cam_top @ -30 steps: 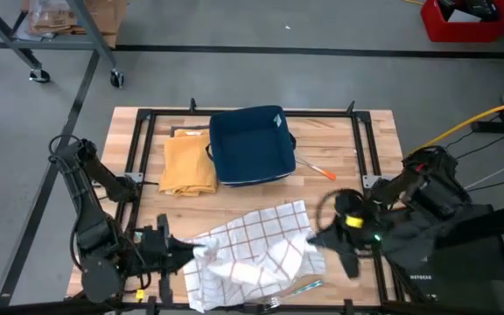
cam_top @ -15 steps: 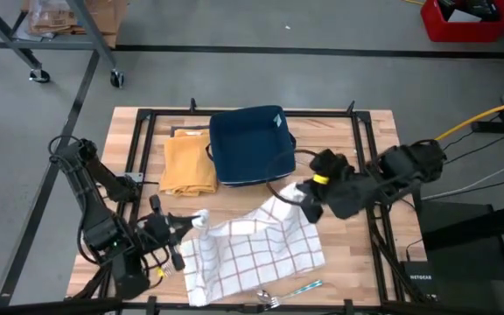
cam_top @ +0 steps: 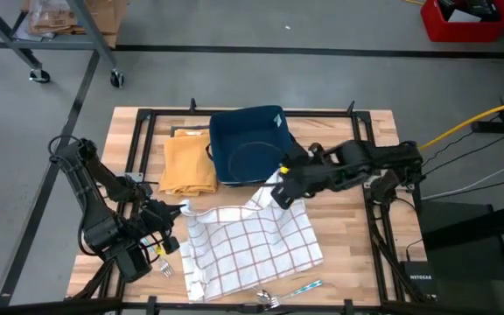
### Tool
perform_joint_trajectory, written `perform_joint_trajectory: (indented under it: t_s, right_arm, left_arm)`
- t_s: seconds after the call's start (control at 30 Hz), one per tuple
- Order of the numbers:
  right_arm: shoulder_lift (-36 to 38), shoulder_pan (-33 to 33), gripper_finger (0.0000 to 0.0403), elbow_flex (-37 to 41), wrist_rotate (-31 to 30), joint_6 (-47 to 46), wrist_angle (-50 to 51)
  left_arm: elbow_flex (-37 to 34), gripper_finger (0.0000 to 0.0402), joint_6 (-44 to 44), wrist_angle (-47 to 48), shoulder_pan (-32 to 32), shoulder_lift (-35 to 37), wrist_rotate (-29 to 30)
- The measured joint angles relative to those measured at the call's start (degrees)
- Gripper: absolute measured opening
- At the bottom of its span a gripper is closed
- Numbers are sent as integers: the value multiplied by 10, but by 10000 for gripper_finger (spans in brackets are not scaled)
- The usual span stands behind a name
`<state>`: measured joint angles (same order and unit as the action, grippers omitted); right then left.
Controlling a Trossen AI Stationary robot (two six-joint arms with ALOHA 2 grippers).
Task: Fold towel
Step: Fold the white pattern towel
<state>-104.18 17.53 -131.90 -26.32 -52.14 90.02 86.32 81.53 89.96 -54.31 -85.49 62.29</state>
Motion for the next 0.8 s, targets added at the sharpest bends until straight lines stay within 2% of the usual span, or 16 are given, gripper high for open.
perform_joint_trajectory:
  t_s: [0.2,0.43,0.6,0.8]
  right_arm:
    - [-28,-45,1,0,57,15,0]
    - [-35,-82,1,12,80,31,0]
    - [-17,-99,1,76,114,31,0]
    - [13,-102,1,212,145,17,0]
  left_arm:
    - [-1,0,-10,0,5,1,-59]
    - [-36,0,-2,0,7,1,-93]
    - [-77,0,35,0,9,7,-117]
    - [-123,0,69,1,10,23,-147]
